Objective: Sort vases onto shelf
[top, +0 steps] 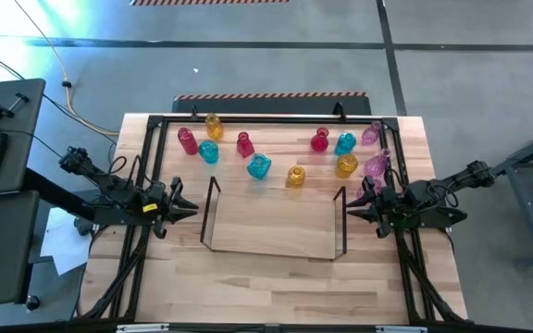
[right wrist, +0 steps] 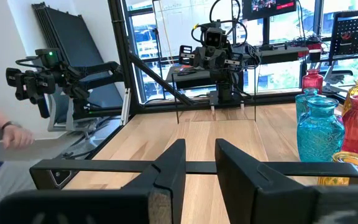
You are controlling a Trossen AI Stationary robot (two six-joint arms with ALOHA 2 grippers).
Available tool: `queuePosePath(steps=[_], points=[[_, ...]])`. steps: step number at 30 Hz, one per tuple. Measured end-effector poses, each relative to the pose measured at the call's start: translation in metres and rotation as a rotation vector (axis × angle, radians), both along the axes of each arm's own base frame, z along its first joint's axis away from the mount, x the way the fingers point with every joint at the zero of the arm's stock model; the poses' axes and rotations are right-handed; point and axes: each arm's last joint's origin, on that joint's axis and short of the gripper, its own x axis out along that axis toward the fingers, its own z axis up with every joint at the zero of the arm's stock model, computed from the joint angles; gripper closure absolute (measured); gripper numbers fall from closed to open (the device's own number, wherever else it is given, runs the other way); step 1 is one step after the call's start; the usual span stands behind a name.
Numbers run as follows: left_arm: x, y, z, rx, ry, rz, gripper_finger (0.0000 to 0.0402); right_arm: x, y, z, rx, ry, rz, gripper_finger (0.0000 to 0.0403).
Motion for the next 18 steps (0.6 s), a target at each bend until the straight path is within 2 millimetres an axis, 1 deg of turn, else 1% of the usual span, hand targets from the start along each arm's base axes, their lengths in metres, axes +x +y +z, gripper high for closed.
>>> queuePosePath(steps=[12,18], points=[[0.0,0.0,0.0,0.0,0.0,0.0,0.0335,0.0,-0.001,0.001,0.005,-0.007,-0.032,0.0324],[0.0,0.0,0.0,0.0,0.0,0.0,0.0335,-0.001,-0.001,0.011,0.049,-0.111,-0.033,0.0324]])
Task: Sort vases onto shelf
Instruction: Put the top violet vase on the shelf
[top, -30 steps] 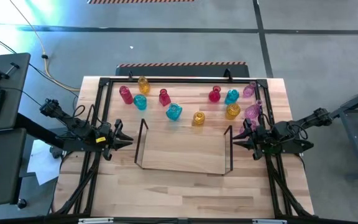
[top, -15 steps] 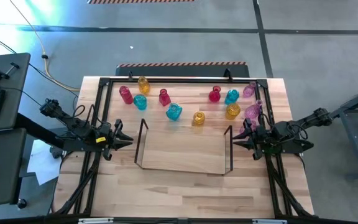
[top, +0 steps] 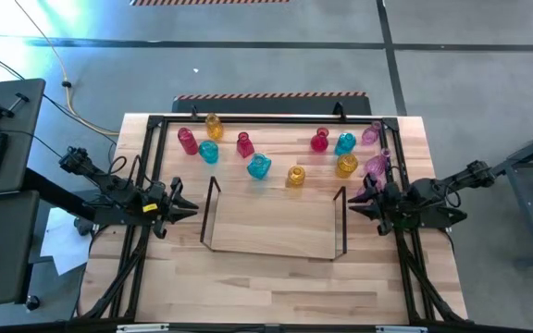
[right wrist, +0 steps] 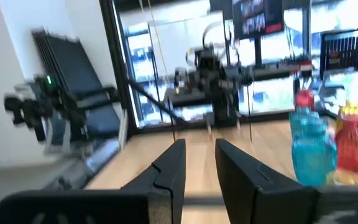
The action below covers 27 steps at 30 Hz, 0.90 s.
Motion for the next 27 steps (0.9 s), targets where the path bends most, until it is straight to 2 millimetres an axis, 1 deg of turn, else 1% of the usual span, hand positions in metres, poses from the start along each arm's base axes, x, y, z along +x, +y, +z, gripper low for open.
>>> queuePosePath(steps=[5,8,12,15,19,24,27], points=[[0.0,0.0,0.0,0.0,0.0,0.0,0.0335,-0.005,-0.002,0.02,0.056,-0.203,-0.007,0.0324],[0.0,0.0,0.0,0.0,0.0,0.0,0.0335,-0.009,-0.003,0.031,-0.027,-0.296,-0.018,0.0324],[0.0,0.0,0.0,0.0,0.0,-0.001,0.0335,-0.017,-0.006,0.056,-0.143,-0.356,-0.066,0.0324],[0.0,0.0,0.0,0.0,-0.001,-0.001,0.0335,-0.019,-0.008,0.075,-0.227,-0.31,-0.112,0.0324],[0.0,0.0,0.0,0.0,0.0,0.0,0.0335,-0.021,-0.01,0.11,-0.307,-0.253,-0.166,0.0324],[0.0,0.0,0.0,0.0,0.0,-0.002,0.0335,-0.01,-0.008,0.152,-0.408,-0.124,-0.243,0.0324],[0.0,0.0,0.0,0.0,0.0,-0.002,0.0335,0.001,-0.006,0.175,-0.446,-0.018,-0.312,0.0324]])
